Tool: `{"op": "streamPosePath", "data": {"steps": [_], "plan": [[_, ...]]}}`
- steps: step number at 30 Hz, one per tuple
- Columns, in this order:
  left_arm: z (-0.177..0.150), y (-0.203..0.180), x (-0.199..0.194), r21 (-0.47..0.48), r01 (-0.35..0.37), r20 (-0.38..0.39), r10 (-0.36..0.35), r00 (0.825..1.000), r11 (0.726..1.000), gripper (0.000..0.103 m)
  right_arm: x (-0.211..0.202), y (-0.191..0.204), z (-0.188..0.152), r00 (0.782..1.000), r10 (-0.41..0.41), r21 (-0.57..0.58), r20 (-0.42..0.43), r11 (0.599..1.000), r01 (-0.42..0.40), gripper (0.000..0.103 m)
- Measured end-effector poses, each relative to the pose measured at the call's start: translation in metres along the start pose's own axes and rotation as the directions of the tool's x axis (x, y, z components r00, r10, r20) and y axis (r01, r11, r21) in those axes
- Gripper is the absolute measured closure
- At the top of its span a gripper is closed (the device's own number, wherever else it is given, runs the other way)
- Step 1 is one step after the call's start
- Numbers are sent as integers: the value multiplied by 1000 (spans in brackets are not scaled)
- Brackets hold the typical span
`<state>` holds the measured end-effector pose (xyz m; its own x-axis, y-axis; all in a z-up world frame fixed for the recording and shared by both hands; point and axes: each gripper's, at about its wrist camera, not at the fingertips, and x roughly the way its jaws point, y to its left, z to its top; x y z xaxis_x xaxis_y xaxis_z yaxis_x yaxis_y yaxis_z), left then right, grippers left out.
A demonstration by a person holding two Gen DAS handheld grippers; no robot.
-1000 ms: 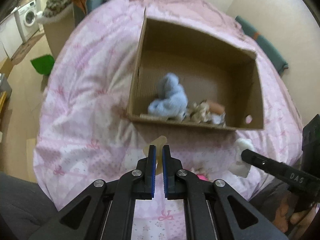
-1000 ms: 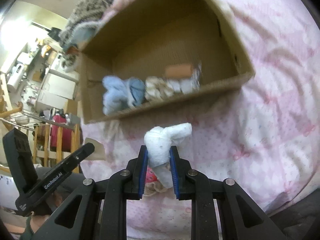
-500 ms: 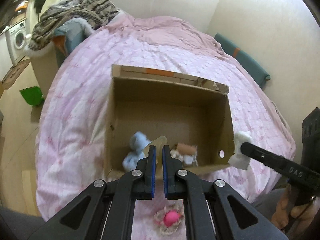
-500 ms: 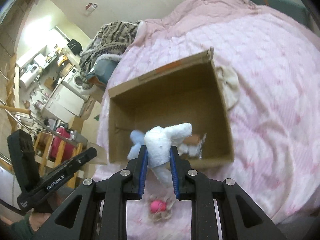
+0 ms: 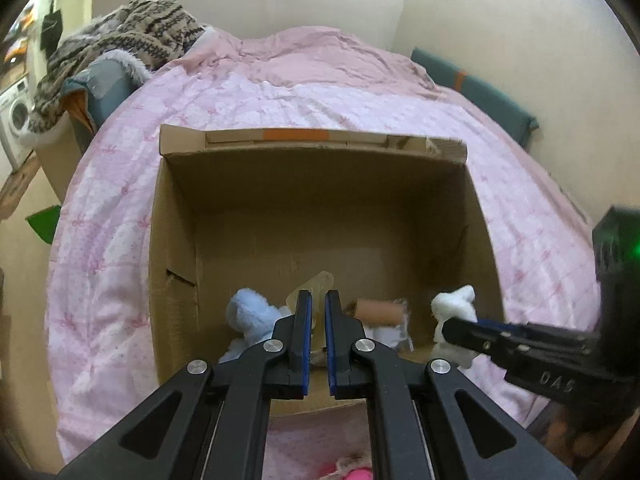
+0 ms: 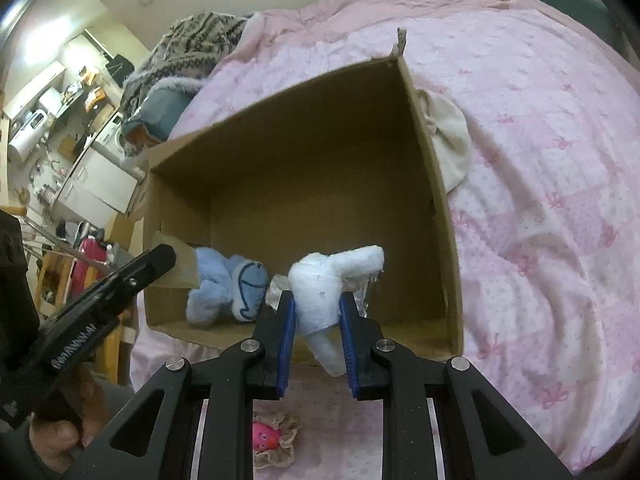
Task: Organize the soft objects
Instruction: 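Carry the white cloth into the box with the right gripper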
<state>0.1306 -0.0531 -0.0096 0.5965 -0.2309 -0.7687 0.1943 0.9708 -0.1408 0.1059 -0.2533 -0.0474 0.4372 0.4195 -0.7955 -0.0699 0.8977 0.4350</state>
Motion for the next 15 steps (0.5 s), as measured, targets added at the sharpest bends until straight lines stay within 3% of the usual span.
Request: {"op": "streamPosePath", "data": {"steps": [15], "plan": [[-8,-11,15,21,27,-47,-26,999,999,97,17,-1,-4,998,-18,10,-66,1000,19,79]]}}
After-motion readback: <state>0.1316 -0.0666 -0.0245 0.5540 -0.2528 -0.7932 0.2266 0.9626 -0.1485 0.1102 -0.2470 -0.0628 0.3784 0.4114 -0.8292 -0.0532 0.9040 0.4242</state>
